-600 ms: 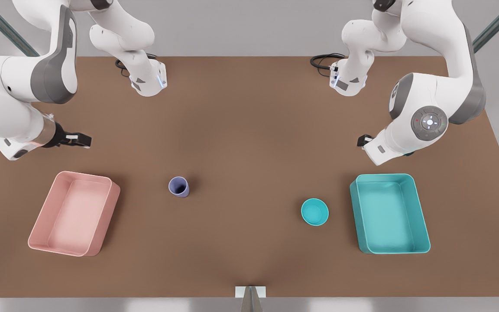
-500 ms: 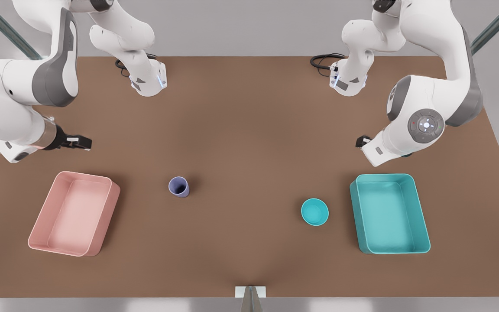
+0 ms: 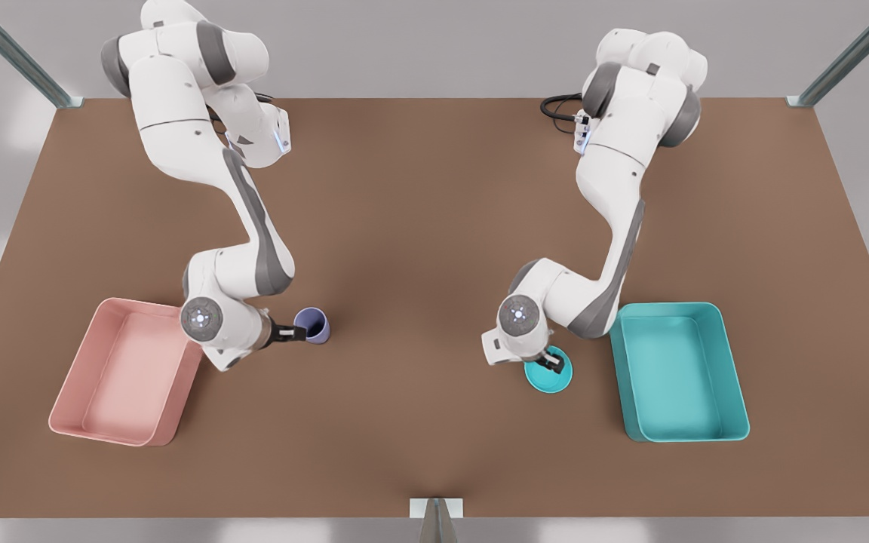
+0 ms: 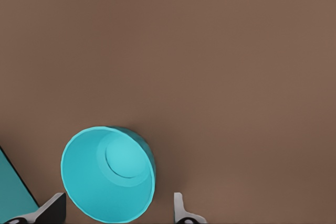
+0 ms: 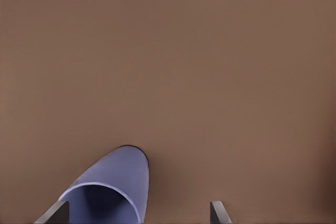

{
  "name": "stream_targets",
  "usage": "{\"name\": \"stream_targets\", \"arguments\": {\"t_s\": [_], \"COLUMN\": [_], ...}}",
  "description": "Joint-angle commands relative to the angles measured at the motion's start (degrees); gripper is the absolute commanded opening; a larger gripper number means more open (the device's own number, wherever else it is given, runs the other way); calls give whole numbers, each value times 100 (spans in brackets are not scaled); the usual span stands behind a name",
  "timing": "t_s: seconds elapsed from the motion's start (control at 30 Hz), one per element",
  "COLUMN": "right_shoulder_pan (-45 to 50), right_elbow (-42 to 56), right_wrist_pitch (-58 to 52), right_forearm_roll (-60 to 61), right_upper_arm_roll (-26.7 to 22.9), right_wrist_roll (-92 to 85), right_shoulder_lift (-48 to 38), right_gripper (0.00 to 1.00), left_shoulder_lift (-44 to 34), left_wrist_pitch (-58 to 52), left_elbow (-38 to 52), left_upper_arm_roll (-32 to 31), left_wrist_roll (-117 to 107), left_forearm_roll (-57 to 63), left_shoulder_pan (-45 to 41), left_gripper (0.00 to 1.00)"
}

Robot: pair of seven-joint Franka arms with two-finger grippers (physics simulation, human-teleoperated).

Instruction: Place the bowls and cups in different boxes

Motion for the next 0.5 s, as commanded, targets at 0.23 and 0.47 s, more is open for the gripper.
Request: {"name": "stream_targets", "arguments": {"t_s": [0.23,0.47], "right_shoulder_pan": [149,132], "right_elbow": [-1104,-1200], "right_wrist_pitch": [1038,1064], "right_forearm_roll": [102,102], "right_upper_arm_roll": [0,0], "right_wrist_roll": [1334,1334], "right_shoulder_lift": [-338,-13], "right_gripper": [100,100], "left_shoulder_lift": [420,464], "left_wrist_pitch": [695,625], "left_elbow": [-312,-470], "left_upper_arm_roll": [2,11], "left_wrist_roll": [-363,-873], "left_forearm_roll": [222,231], "left_shoulder_pan": [5,-13], "left_gripper": [100,61]}}
